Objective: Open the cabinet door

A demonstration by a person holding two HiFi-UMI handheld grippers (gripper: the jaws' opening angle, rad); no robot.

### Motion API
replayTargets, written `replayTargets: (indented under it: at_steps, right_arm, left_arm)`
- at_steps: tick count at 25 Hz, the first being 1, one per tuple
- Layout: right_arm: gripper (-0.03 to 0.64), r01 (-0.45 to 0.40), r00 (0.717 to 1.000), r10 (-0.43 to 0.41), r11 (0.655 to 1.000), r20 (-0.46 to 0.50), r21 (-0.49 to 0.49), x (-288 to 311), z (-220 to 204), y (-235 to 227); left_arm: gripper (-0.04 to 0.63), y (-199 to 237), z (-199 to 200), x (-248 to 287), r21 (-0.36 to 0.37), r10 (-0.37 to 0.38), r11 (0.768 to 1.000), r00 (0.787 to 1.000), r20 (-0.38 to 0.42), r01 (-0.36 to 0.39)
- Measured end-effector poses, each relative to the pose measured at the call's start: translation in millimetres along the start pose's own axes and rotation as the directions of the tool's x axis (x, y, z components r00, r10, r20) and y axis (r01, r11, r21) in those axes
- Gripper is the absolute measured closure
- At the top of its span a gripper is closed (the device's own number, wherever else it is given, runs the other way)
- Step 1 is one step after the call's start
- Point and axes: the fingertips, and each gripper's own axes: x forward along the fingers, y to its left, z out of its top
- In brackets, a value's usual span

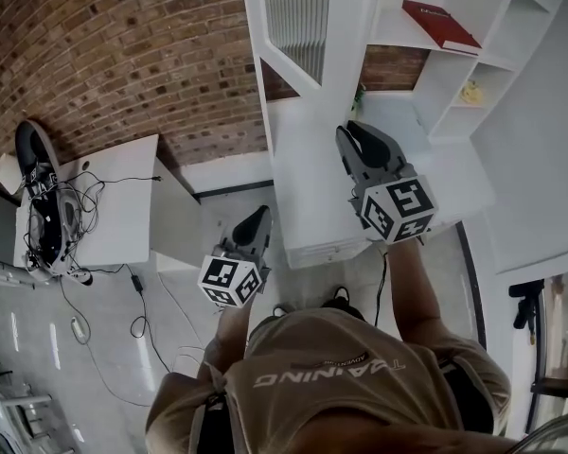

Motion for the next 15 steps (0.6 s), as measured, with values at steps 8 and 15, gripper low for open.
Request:
replayTargets:
  at_steps: [8,15]
  right_arm:
    - [0.552,0.078,0.997,-0.078,0.997,0.028,-0.018,7,0,29]
    - [0.552,0.098,0.995,-0.098,0.995,0.021,-0.007,9,1,44]
  left_arm:
    - [0.588,31,-6,-22,-0.006,-0.02,1.0,1.0,-0.017,0.02]
    - [0.588,39,-13,-28,-0.022,-0.045,0.999,0.998,-0.046,0.044]
